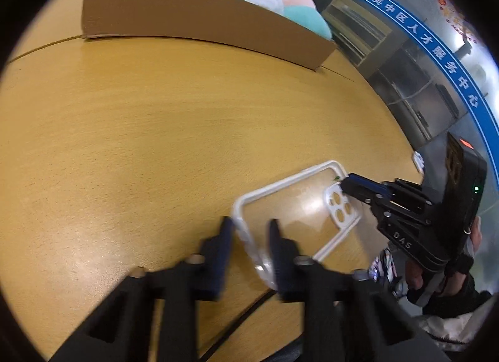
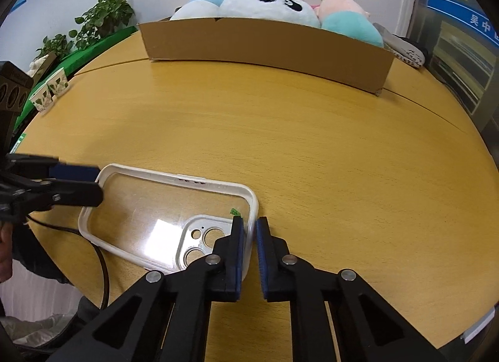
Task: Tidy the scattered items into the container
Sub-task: 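Close both grippers on the phone case rim and lift it, then carry the phone case over the box and drop it onto the pink bear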
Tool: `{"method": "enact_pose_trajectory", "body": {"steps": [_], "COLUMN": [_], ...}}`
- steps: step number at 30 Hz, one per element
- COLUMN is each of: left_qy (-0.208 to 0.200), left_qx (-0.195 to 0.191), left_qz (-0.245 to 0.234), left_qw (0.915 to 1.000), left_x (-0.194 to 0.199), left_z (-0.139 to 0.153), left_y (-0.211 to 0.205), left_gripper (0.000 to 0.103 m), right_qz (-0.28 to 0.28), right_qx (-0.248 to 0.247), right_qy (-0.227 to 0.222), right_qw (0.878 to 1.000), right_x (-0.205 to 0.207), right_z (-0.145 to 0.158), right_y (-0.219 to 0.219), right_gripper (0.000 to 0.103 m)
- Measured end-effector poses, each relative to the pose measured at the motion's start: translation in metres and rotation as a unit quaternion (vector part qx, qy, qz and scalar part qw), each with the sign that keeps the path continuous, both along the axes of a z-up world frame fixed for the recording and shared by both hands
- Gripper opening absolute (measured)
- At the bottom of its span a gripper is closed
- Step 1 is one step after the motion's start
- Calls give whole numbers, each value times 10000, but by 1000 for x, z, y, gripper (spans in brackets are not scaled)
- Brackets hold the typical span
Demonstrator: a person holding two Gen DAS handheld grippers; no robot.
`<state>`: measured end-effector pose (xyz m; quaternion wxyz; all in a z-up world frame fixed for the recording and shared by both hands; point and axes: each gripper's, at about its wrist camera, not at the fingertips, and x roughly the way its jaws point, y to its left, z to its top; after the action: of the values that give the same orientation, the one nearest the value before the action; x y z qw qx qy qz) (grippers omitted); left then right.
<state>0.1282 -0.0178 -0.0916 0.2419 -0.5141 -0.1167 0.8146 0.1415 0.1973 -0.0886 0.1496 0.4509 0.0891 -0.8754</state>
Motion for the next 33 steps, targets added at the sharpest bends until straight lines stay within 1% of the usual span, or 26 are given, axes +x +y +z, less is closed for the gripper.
{"method": "enact_pose_trajectory", "body": {"steps": [4,8,11,14,17,19,21,23,26,27,29,31,33], "left_qy": [-25,-30,18,275,740,1031,1374,1644,1946,2022,2101,2028,1914], "left_qx": [121,52,28,58,22,-15,-130,-217,-281,-294,-384,-405,-414], "left_qz": [188,287,284,315,324,309,268,265,284,286,280,263,256], "left_qw": [9997,9996,9996,9991,9967,9942,9901,9858,9801,9785,9765,9780,9803], "left_x": [-4,-13,-23,-38,-62,-80,-105,-130,-185,-205,-247,-291,-334], "left_z": [-1,2,9,34,75,100,130,153,184,194,208,211,212], "left_y": [-1,1,1,-1,-3,-2,-3,-5,-5,-6,-7,-4,-2], "left_gripper": [13,13,13,13,13,13,13,13,13,13,13,13,13], "right_qz": [-182,-273,-368,-435,-458,-475,-464,-453,-432,-431,-448,-481,-558], "right_qx": [-52,-112,-174,-238,-298,-354,-420,-487,-555,-546,-516,-477,-410], "right_qy": [-9,46,200,380,617,889,1094,1299,1622,1743,1821,1841,1779], "right_qw": [9998,9996,9990,9980,9966,9943,9920,9893,9842,9822,9809,9806,9816], "right_x": [-4,-4,-9,-23,-42,-62,-88,-114,-162,-185,-222,-269,-310], "right_z": [1,5,15,32,52,72,93,114,148,162,178,194,200], "right_y": [5,4,4,3,-1,-5,-7,-10,-10,-10,-10,-13,-16], "right_gripper": [8,7,7,6,6,6,7,7,7,7,7,7,7]}}
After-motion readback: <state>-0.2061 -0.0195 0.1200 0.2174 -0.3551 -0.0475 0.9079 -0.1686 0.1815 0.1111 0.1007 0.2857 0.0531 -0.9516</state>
